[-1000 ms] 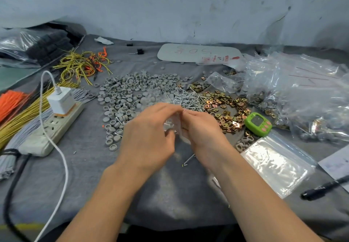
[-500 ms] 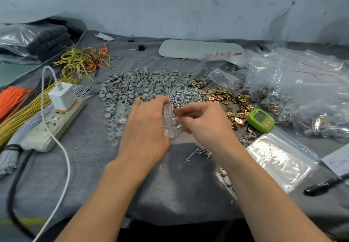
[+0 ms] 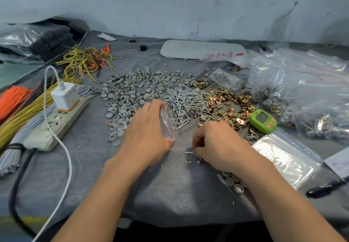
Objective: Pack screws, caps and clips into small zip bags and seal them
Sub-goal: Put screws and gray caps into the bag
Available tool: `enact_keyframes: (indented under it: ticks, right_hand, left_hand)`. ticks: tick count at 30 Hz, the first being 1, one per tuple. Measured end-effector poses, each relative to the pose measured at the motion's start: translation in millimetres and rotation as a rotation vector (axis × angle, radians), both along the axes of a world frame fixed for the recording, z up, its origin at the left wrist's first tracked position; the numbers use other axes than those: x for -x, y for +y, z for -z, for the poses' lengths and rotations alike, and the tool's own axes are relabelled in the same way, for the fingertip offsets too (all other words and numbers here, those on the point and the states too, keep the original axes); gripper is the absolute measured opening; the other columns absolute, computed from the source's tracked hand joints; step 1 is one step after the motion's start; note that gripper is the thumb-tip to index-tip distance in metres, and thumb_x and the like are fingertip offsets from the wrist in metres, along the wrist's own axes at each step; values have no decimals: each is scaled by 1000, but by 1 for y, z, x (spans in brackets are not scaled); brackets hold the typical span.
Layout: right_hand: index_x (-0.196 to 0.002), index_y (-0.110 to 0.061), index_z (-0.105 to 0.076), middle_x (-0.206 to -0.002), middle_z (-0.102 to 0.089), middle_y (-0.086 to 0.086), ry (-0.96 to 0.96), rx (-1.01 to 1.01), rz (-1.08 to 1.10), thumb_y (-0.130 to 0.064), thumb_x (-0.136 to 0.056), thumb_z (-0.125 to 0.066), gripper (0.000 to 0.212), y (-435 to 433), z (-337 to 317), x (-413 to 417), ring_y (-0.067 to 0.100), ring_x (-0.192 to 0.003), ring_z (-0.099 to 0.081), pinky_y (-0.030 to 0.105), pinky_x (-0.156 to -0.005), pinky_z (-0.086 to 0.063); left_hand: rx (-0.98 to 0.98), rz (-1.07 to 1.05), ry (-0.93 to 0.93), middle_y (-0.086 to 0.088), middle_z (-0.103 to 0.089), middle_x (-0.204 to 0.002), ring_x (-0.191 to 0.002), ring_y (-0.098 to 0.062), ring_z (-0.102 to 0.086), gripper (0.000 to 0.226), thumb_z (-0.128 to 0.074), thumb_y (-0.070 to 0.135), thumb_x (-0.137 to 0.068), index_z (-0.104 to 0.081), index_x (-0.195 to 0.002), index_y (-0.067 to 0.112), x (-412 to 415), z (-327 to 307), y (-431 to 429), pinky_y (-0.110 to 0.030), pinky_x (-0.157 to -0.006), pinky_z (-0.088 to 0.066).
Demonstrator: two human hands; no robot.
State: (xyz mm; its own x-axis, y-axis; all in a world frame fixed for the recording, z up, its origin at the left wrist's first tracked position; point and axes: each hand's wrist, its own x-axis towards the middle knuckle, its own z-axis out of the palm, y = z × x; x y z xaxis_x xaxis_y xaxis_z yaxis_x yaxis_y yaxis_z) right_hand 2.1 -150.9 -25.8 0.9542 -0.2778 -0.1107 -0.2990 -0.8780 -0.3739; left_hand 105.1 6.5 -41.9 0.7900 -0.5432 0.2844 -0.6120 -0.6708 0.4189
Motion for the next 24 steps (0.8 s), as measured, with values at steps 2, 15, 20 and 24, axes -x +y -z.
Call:
enact_keyframes:
  ticks: [2, 15, 20, 24]
  right_hand:
    - [-71, -31, -67, -75, -69, -15, -115, -44, 96, -20, -91, -71, 24, -3, 2, 0, 6, -73, -65, 29, -68, -56]
    - [-86, -24, -83, -75, -77, -14, -547, -457, 54, -6, -86, -73, 21, 12, -4, -10, -2, -68, -71, 16, -64, -56]
    - [-98, -28, -81, -83, -79, -14, -634, -602, 120, 6, -88, -66, 38, -3, -6, -10, -4, -68, -70, 14, -63, -54]
    - [-79, -34, -80, -76, -76, -20, -462, -466, 172, -3, -85, -77, 31, -22, -7, -3, -3, -72, -73, 16, -66, -54]
  left_hand:
    - [-29, 8, -8, 16, -36, -112, -100, -6, -35, 82, -87, 34, -69, -37, -134, 31, 0, 0, -1, -25, -87, -31]
    - [80, 159, 89, 17, -43, -109, -100, -7, -44, 52, -73, 21, -76, -43, -116, 35, 16, 0, -23, -25, -75, -32]
    - [209, 51, 163, 19, -53, -102, -88, 4, -52, 51, -80, 30, -71, -45, -107, 39, 8, -4, -18, -15, -65, -33]
    - [343, -71, 209, 21, -58, -101, -88, 7, -54, 49, -81, 30, -72, -47, -104, 44, -1, -8, -10, -18, -67, -38]
